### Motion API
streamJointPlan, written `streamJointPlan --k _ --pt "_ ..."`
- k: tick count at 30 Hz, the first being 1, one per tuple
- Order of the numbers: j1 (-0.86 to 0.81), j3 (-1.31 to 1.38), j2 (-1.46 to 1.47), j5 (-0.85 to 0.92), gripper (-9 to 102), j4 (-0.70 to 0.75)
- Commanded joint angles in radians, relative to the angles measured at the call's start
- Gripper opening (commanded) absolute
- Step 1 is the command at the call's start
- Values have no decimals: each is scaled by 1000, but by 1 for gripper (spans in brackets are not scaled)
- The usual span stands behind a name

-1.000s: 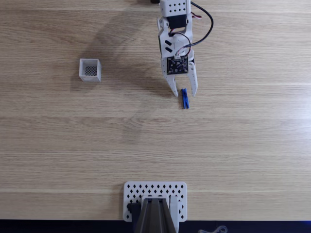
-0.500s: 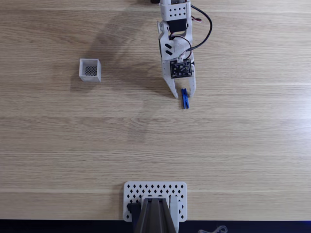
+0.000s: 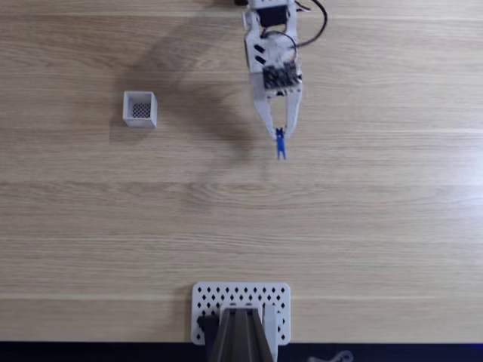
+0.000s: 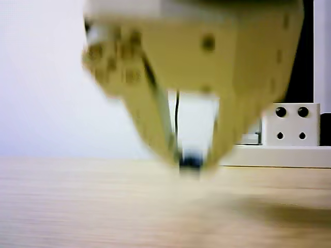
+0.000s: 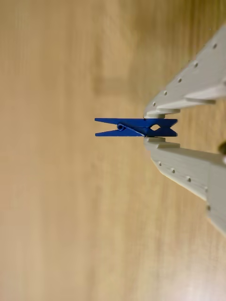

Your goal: Grasp a peg and put it in the crate.

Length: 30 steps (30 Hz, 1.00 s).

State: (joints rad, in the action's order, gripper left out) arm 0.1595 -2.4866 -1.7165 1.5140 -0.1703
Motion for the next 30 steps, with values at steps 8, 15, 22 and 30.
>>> streamJointPlan --k 8,15,22,30 --pt "-377 -133 -138 -8 -1 -400" --pt "-606 -115 -8 -48 -1 -486" --pt "-709 -80 52 -179 -1 -491" --pt "-703 -110 54 -181 -1 -476"
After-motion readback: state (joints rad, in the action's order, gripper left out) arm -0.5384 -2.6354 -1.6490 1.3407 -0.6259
